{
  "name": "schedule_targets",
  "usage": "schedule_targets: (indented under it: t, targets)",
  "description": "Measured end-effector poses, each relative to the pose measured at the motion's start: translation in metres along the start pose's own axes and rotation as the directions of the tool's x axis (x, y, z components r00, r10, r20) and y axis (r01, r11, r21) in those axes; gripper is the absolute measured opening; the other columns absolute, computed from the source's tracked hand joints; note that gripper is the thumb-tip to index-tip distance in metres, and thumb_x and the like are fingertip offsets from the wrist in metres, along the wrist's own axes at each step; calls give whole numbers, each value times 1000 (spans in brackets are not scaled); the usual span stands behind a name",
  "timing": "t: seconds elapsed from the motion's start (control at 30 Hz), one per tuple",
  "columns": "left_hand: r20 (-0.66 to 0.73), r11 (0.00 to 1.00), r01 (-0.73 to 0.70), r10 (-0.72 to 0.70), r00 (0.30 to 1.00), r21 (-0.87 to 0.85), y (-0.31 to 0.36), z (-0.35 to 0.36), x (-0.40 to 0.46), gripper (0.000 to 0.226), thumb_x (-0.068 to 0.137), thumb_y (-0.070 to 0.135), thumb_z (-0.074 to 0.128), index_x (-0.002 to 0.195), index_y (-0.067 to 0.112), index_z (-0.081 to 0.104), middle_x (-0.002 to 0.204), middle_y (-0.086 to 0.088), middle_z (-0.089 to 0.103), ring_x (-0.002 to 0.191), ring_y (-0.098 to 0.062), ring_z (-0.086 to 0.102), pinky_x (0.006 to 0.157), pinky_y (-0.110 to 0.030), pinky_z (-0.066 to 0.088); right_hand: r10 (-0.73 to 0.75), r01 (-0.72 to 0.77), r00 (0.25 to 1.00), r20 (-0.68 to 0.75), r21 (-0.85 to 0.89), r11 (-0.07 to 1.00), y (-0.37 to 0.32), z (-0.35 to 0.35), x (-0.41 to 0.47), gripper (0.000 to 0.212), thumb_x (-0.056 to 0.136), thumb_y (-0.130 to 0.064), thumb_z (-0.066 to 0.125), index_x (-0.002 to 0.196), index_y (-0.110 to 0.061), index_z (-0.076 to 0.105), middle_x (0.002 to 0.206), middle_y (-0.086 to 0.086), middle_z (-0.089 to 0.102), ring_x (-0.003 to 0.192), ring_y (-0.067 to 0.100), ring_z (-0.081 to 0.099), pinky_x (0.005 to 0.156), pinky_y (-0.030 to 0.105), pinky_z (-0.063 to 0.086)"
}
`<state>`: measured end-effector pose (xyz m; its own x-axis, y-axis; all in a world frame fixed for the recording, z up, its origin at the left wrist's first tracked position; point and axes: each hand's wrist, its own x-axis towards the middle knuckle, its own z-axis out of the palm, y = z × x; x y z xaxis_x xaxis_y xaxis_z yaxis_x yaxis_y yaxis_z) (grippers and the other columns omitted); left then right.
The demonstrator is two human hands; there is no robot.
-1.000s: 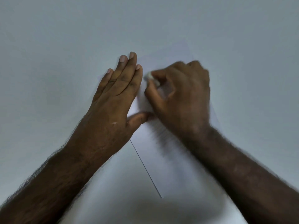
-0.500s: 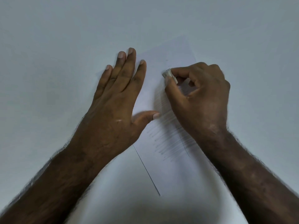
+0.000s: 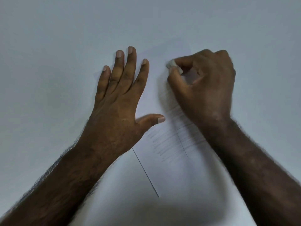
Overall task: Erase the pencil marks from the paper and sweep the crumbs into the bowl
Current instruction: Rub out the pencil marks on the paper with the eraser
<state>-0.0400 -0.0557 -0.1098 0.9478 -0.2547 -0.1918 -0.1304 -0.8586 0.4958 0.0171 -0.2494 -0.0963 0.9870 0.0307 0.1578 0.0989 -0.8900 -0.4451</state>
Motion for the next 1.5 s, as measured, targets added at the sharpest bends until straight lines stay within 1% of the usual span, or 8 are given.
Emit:
schedule_targets:
  t: [0.07,0.2,0.43,0.63,0.87,1.1,1.27,1.5]
  targets:
    - [-1,1000,11,-11,1000,-10,1,-1,-1,108,93,75,55,171,20,3,178,-5,-12,164,-23,-17,133,-45,-9,6,-6,1000,-18,12,1000,-5,1,-4,10,93,-34,72,92,-30,81,87,-11,74,90,24,63,86,45,47]
    - [-53,999,10,-12,999,-42,4,1,-3,89,102,55,52,171,20,9,179,-5,-8,164,-21,-14,133,-45,-7,-155,151,983,95,52,987,-27,0,-44,6,94,-24,77,93,-21,82,87,0,75,84,29,63,82,44,44]
    - [7,1000,1,-1,1000,1,0,-1,-1,107,94,78,50,171,20,2,178,-6,-13,164,-24,-17,133,-47,-7,14,-16,999,-41,-39,999,0,2,3,13,93,-34,69,90,-31,81,84,-13,72,88,25,62,85,42,44]
    - [-34,1000,15,-16,999,-18,3,0,-3,97,96,68,47,171,20,9,179,-5,-8,165,-21,-14,133,-45,-5,-142,138,987,79,49,989,-23,2,-36,7,94,-24,77,93,-21,82,87,-2,75,85,27,62,84,41,41]
    - [-4,1000,-2,3,1000,21,0,1,0,108,93,79,49,171,18,4,179,-8,-10,164,-25,-15,133,-49,-6,-1,1,1000,-29,15,1000,-4,6,-1,15,96,-33,71,97,-24,82,90,-9,75,91,21,62,87,37,40]
    - [0,996,36,-36,999,83,-13,-7,-9,106,89,77,46,170,18,11,179,-10,-8,165,-26,-12,133,-47,-5,-62,57,997,44,101,993,-19,10,-42,11,94,-28,78,100,-19,82,94,-5,76,91,21,61,86,44,46]
    - [10,999,43,-43,999,6,-13,-11,-11,98,92,68,44,171,20,12,179,-8,-10,164,-26,-16,133,-47,-7,-150,140,984,94,101,985,-36,15,-48,13,94,-27,75,99,-19,83,92,-2,76,88,24,61,83,42,44]
    - [24,1000,17,-17,1000,18,-16,-11,-13,108,91,80,48,171,22,4,178,-7,-16,163,-26,-21,132,-45,-11,3,-2,997,-74,11,1000,-14,15,1,12,94,-32,71,92,-26,81,86,-9,74,89,24,62,84,42,44]
